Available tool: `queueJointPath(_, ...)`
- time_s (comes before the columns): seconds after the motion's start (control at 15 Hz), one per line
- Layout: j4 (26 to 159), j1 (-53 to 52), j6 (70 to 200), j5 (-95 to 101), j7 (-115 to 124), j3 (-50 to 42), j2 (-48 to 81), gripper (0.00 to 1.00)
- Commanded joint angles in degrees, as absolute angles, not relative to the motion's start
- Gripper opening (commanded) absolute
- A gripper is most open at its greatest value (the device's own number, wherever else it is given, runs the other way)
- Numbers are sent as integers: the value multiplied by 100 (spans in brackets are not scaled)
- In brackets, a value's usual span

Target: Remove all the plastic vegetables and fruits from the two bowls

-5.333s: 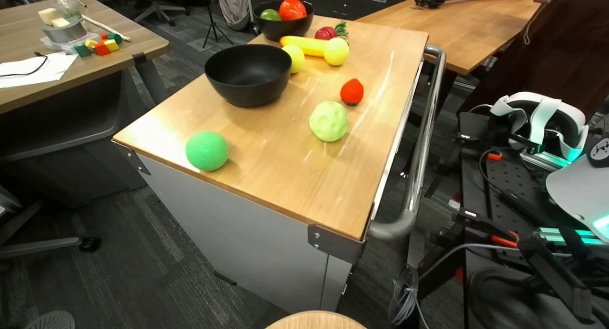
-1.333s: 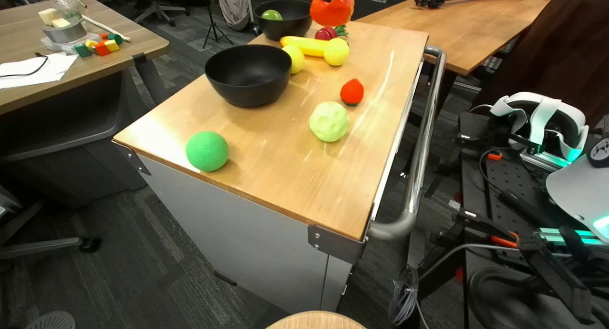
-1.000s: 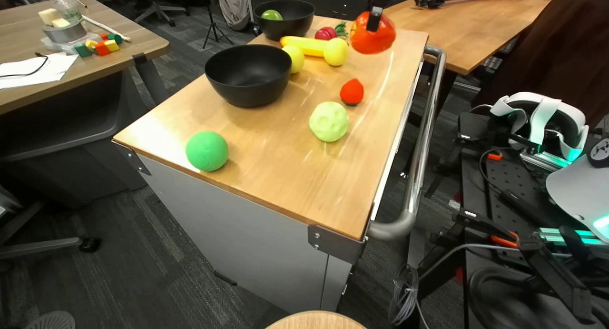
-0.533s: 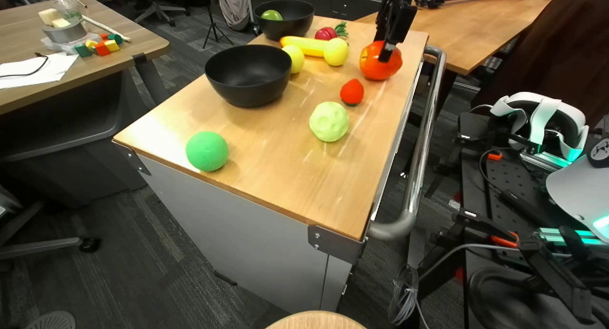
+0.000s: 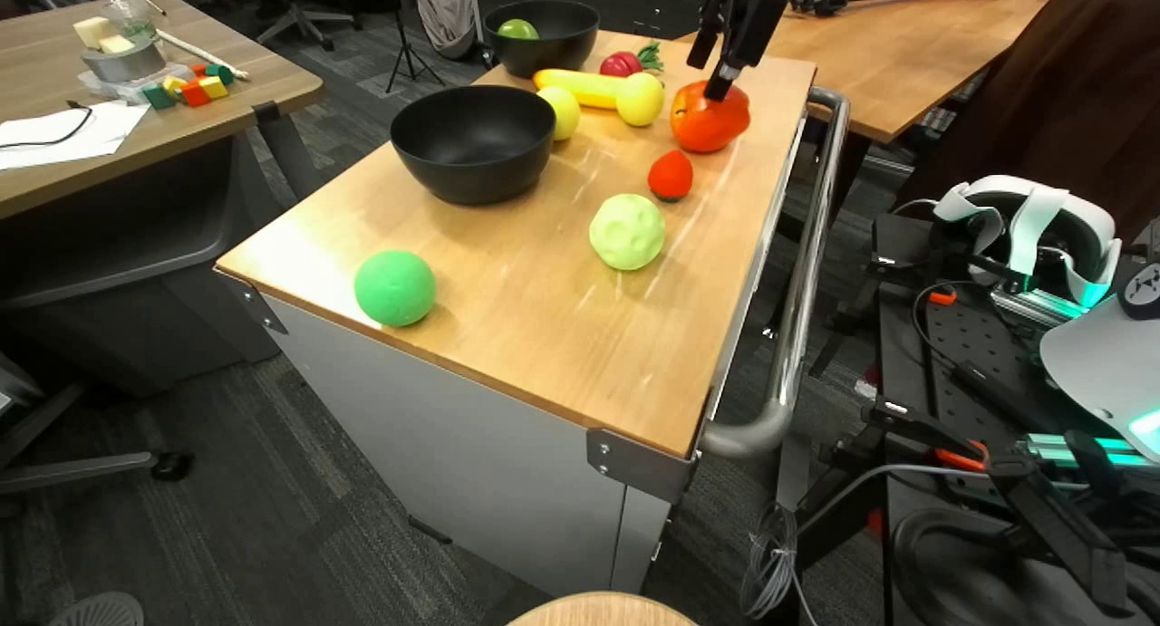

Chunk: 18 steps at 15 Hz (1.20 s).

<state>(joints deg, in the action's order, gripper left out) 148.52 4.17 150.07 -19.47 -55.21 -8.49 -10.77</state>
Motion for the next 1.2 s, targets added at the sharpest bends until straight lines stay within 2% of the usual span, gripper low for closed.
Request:
queueJointPath(0.0, 14220, 118, 14037, -2238, -5220, -979, -1714, 100)
queueJointPath(0.47, 11580, 330, 13062, -2858, -3625, -1397, -71, 100)
queueJointPath(0.53, 12403, 301, 13269, -2686, -3927, -1239, -835, 100)
queueJointPath(1.13, 11280, 497, 13447, -2785, -3244, -982, 404, 100)
